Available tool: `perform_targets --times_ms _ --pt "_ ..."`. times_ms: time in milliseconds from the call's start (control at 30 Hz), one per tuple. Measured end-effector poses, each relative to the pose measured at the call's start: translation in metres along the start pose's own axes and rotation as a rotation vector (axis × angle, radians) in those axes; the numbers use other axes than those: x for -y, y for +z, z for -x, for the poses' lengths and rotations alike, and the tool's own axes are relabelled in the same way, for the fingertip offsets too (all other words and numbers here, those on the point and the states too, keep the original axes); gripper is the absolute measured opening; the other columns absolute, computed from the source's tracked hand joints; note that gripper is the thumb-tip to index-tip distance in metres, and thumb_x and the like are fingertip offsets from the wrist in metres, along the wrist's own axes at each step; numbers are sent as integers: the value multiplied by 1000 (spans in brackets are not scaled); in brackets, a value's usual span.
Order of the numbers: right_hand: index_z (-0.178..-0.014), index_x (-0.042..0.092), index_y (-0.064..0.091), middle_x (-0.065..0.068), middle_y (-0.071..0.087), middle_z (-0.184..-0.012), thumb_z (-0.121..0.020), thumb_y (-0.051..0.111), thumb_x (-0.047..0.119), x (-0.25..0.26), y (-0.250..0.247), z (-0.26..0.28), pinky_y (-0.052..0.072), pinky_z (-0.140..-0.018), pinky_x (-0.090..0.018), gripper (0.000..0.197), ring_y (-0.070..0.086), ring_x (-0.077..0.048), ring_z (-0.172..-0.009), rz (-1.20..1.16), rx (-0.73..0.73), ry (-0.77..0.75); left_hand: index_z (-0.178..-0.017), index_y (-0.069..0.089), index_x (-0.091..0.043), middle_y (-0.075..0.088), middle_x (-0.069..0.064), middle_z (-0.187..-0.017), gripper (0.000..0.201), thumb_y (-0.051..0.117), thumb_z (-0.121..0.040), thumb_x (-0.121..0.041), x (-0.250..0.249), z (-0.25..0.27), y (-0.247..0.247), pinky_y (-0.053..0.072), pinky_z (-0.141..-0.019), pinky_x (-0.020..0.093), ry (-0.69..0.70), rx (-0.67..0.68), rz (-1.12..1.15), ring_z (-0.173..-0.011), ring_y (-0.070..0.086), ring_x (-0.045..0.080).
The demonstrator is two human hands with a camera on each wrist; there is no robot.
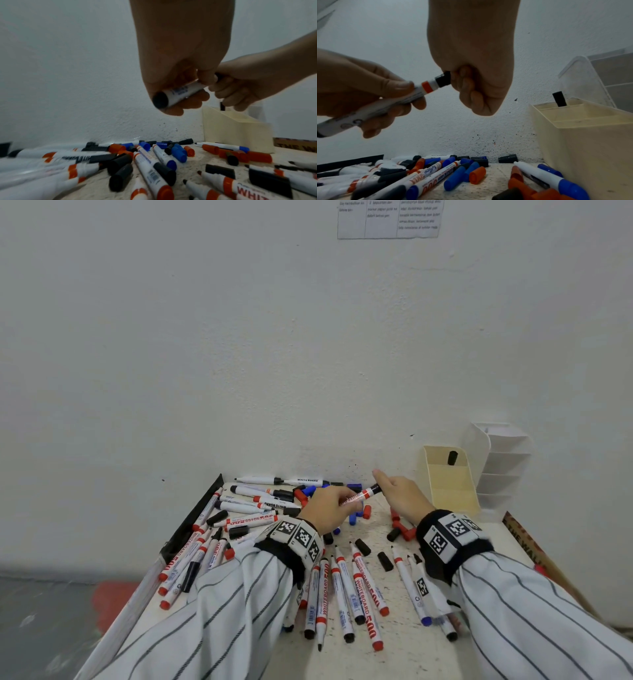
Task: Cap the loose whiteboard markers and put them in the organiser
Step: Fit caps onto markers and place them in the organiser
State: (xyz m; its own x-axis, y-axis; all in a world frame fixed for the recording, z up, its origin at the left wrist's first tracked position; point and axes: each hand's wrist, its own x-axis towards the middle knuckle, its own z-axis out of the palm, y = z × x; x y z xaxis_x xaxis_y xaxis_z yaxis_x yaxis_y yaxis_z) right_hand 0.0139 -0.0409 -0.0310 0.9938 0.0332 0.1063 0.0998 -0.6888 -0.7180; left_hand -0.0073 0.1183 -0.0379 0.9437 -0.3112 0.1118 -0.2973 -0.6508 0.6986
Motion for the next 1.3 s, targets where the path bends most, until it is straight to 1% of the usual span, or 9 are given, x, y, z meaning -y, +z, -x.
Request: perform_targets --times_ms 133,267,367,600,700,833,1000,1100,1300 --pt "-58 17 35 0 31 -54 -100 28 35 1 1 1 26 -54 -28 46 29 -15 -49 -74 -21 9 -104 62 -5 48 -2 -64 33 39 -100 -28 -7 -2 7 34 -53 20 -9 31 -43 -54 41 8" --pt "-59 15 33 -1 31 -54 -101 27 30 3 -1 6 25 -53 -29 44 28 -15 -50 -113 -16 -32 -89 57 -10 42 -2 -64 39 27 -102 -32 -19 1 6 35 -59 26 -48 111 8 -57 40 12" --pt "-63 15 34 -3 32 -55 -101 27 29 2 -1 8 26 -56 -30 41 29 -17 -51 -132 8 -52 -71 44 -17 34 -4 -57 42 26 -101 -41 -23 4 6 27 -45 23 -159 199 232 -45 29 11" --pt "-64 17 38 0 36 -51 -101 28 33 2 -1 14 28 -50 -26 41 32 -8 -40 -248 39 -104 -67 37 -21 25 -8 -52 43 27 -99 -49 -22 8 3 14 -35 10 -320 345 617 -33 18 4" --pt "-66 18 37 1 36 -54 -102 28 34 3 -1 18 27 -50 -24 40 31 -4 -40 -281 61 -119 -67 37 -21 25 -9 -48 44 27 -98 -51 -19 7 2 13 -35 13 -343 361 667 -34 18 4" --pt "-61 18 35 0 36 -57 -101 30 33 10 -6 18 27 -54 -27 43 32 -11 -52 -140 27 -134 -73 47 -18 35 -6 -55 45 29 -98 -51 -20 7 5 21 -40 19 -294 277 551 -37 25 7" --pt "-54 17 32 2 28 -53 -99 33 28 12 -9 15 21 -51 -29 47 26 -13 -50 -80 -66 -94 -98 58 -18 58 2 -78 22 49 -94 -38 -14 6 10 44 -63 28 7 -94 68 -68 55 18" --pt "-55 15 34 0 30 -52 -98 31 29 11 -7 15 24 -49 -28 45 28 -14 -49 -118 -76 -43 -103 61 -13 53 -4 -66 28 41 -99 -32 -19 7 14 42 -59 29 48 -104 -27 -55 48 10" --pt "-58 14 34 -2 32 -49 -99 29 32 8 -7 18 28 -46 -25 45 31 -18 -41 -170 -30 -54 -85 53 -11 45 -6 -58 36 30 -102 -32 -33 11 14 32 -46 21 -7 -17 112 -47 38 7"
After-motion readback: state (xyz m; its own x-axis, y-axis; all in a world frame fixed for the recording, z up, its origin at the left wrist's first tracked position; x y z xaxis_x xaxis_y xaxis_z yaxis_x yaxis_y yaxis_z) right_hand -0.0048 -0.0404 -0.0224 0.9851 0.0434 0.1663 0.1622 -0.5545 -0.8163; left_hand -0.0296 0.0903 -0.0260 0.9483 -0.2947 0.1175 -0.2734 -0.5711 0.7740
